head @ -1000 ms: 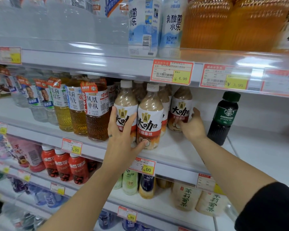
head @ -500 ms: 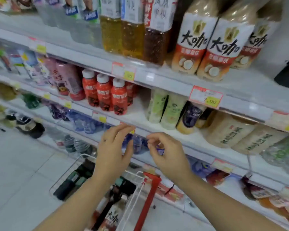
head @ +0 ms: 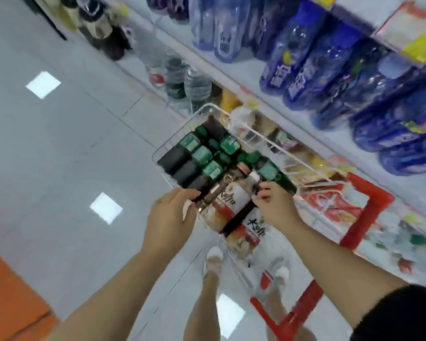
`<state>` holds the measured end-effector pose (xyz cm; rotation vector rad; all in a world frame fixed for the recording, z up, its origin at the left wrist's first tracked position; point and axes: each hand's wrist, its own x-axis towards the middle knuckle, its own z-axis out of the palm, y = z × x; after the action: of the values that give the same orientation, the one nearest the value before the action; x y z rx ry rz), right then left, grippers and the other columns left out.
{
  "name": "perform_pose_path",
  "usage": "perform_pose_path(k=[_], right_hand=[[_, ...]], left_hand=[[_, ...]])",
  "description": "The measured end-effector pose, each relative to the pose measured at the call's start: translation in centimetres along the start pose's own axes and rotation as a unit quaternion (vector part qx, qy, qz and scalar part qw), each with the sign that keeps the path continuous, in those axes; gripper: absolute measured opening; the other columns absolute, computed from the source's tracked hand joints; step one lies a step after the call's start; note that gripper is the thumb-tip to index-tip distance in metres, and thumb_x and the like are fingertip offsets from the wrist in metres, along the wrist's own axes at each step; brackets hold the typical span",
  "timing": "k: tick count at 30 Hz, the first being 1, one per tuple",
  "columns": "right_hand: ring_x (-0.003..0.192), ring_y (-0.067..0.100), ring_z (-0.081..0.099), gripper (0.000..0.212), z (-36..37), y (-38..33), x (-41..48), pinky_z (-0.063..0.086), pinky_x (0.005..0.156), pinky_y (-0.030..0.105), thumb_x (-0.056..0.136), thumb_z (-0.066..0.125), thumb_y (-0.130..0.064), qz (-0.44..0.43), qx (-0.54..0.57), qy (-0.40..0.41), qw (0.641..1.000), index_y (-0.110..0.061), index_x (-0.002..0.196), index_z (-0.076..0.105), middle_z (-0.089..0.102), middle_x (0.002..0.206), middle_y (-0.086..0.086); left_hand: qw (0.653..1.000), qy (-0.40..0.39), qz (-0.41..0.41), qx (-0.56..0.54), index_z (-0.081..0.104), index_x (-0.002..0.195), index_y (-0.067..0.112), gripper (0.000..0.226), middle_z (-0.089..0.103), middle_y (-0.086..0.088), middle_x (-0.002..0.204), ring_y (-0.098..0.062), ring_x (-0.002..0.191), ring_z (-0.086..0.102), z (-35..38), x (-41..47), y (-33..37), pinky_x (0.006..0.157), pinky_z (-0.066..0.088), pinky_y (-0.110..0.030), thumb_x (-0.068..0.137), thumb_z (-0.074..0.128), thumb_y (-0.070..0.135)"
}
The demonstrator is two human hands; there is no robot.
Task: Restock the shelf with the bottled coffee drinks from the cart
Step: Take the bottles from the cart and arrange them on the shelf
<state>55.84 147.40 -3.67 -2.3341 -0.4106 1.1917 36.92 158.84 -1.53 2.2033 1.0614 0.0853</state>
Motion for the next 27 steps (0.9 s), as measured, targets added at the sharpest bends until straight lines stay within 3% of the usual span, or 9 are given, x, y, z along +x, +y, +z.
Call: perform_pose_path(k=[5,7,9,14,16,19,21,24,27], right_hand=[[0.116,0.032,0.051,0.068,5.2,1.8,3.5,0.043,0.092,0.037,0.086,0.062,-0.040,0.050,-0.035,0.052,0.997,-0.010,0.139,0.032,0.058,0.128,0.012],[0.126,0.033,0.043,0.086,6.5,1.5,4.1,0.037,0.092,0.031,0.083,0.062,-0.051,0.082,-0.034,0.065,0.994,-0.012,0.147,0.020,0.052,0.135,0.011],[0.127,0.030,0.043,0.093,7.4,1.0,4.8,0.031,0.081,0.025,0.081,0.064,-0.051,0.110,-0.005,0.059,0.992,-0.011,0.148,0.013,0.046,0.140,0.009],[0.122,0.022,0.047,0.092,7.4,1.1,5.2,0.030,0.085,0.023,0.077,0.073,-0.039,0.112,0.099,0.061,0.987,-0.015,0.147,0.018,0.044,0.140,0.004],[0.116,0.015,0.049,0.092,6.5,1.2,4.4,0.033,0.090,0.023,0.072,0.076,-0.041,0.057,0.107,0.056,0.991,-0.023,0.145,0.023,0.046,0.138,-0.001],[0.116,0.011,0.053,0.095,4.5,0.5,2.7,0.046,0.097,0.036,0.063,0.079,-0.049,-0.023,0.134,0.020,0.991,-0.034,0.141,0.028,0.049,0.132,-0.011],[0.112,0.007,0.055,0.089,2.9,-0.5,1.6,0.050,0.091,0.032,0.067,0.080,-0.040,-0.061,0.160,-0.015,0.985,-0.037,0.140,0.029,0.050,0.128,-0.015],[0.110,0.005,0.058,0.089,0.4,-1.1,1.6,0.050,0.090,0.032,0.066,0.079,-0.043,-0.086,0.175,-0.054,0.979,-0.037,0.141,0.031,0.052,0.127,-0.015],[0.121,0.017,0.053,0.093,-1.5,0.9,3.0,0.045,0.101,0.042,0.067,0.073,-0.055,0.018,0.203,-0.030,0.979,-0.031,0.144,0.028,0.048,0.138,-0.001]], left_hand=[[0.998,-0.042,-0.029,-0.043,0.061,0.114,0.020,0.031,0.059,0.011,0.114,-0.015,0.098,0.059,4.2,0.1,-4.6,0.083,0.038,-0.021,0.088,0.056,0.006],[0.998,-0.038,-0.019,-0.036,0.061,0.113,0.020,0.031,0.060,0.009,0.112,-0.015,0.099,0.057,5.4,0.1,-5.5,0.082,0.037,-0.021,0.087,0.057,0.004],[0.999,-0.027,-0.013,-0.038,0.062,0.112,0.019,0.030,0.060,0.008,0.109,-0.012,0.100,0.055,6.1,0.4,-5.6,0.083,0.036,-0.022,0.086,0.058,0.003],[0.998,-0.040,-0.011,-0.041,0.062,0.114,0.019,0.030,0.060,0.009,0.109,-0.010,0.095,0.054,6.1,1.4,-4.4,0.086,0.034,-0.023,0.087,0.059,0.007],[0.994,-0.075,-0.017,-0.075,0.055,0.124,0.024,0.037,0.054,0.012,0.116,-0.004,0.100,0.050,5.6,1.9,-3.8,0.085,0.033,-0.012,0.088,0.060,0.017],[0.958,-0.200,-0.045,-0.202,0.034,0.140,0.034,0.067,0.046,0.019,0.125,0.007,0.103,0.050,5.0,2.7,-2.2,0.085,0.038,-0.005,0.082,0.067,0.040],[0.903,-0.254,-0.080,-0.338,0.030,0.140,0.036,0.078,0.057,0.016,0.120,0.003,0.101,0.061,4.7,3.0,-0.8,0.080,0.050,-0.014,0.077,0.076,0.033],[0.873,-0.217,-0.093,-0.426,0.037,0.136,0.034,0.077,0.067,0.010,0.109,-0.009,0.098,0.067,4.7,3.3,0.3,0.074,0.055,-0.022,0.072,0.078,0.019],[0.866,-0.153,-0.144,-0.454,0.042,0.130,0.033,0.075,0.069,0.014,0.095,-0.005,0.086,0.068,4.6,3.3,0.6,0.064,0.053,-0.018,0.066,0.079,0.021]])
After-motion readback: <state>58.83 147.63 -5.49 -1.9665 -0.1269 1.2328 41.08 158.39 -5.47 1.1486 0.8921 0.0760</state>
